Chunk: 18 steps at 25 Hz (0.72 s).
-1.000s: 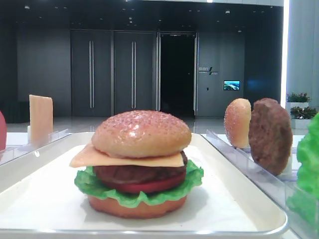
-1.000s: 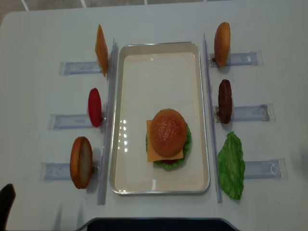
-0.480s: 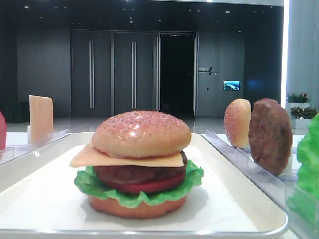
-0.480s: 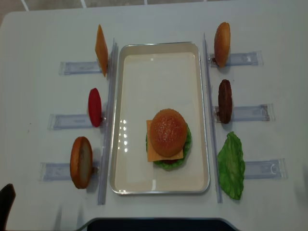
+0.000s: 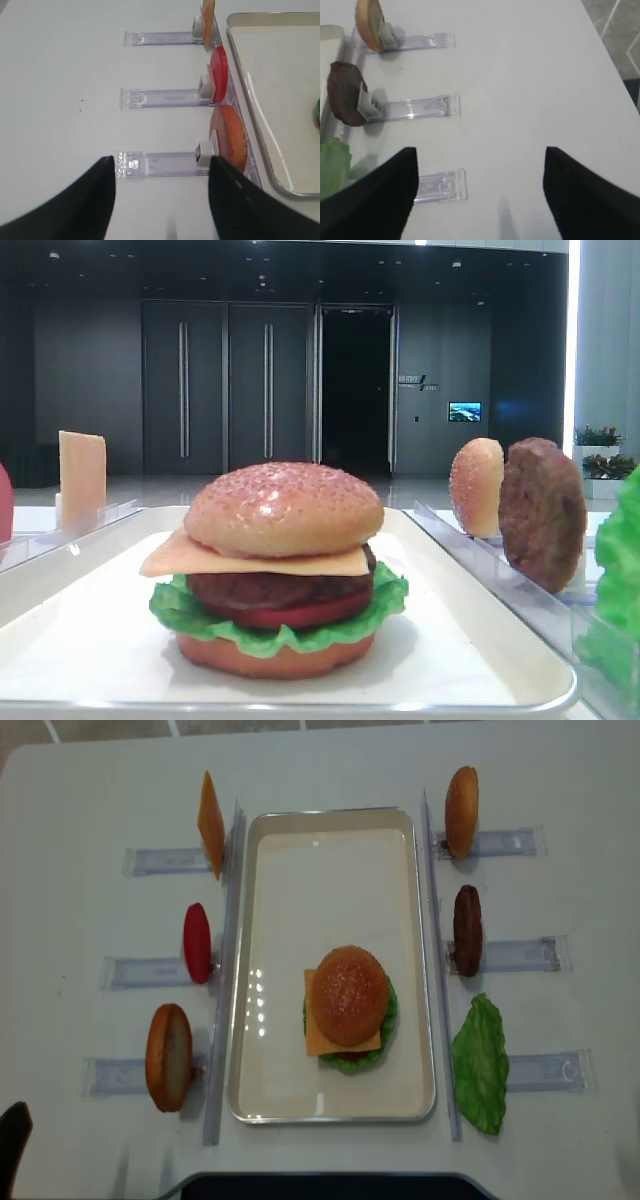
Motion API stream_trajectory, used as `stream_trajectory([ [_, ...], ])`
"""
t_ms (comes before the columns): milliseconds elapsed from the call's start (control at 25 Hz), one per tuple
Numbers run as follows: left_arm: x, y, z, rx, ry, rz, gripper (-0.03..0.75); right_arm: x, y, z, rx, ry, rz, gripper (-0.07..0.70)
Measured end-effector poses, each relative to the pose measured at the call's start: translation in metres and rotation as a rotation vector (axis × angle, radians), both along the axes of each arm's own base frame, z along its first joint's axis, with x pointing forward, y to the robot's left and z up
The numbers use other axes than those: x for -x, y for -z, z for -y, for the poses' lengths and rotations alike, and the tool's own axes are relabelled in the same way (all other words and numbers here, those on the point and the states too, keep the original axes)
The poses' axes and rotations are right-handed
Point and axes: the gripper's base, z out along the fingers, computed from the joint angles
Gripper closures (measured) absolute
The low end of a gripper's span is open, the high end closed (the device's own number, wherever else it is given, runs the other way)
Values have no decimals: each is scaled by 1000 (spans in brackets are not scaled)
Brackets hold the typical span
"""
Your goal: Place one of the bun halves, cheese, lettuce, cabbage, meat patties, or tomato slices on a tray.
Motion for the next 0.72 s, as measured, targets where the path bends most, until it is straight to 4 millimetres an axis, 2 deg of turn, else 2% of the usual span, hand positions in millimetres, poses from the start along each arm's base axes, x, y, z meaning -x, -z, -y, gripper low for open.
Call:
stream_trajectory([
  [160, 0, 0, 0, 0, 0, 0, 262, 14, -1, -6, 13, -55, 77, 106],
  [320, 0, 0, 0, 0, 0, 0, 262, 25, 3, -9, 15, -83, 74, 106],
  [720, 0, 0, 0, 0, 0, 0, 262, 30, 8, -10, 44, -119, 59, 107],
])
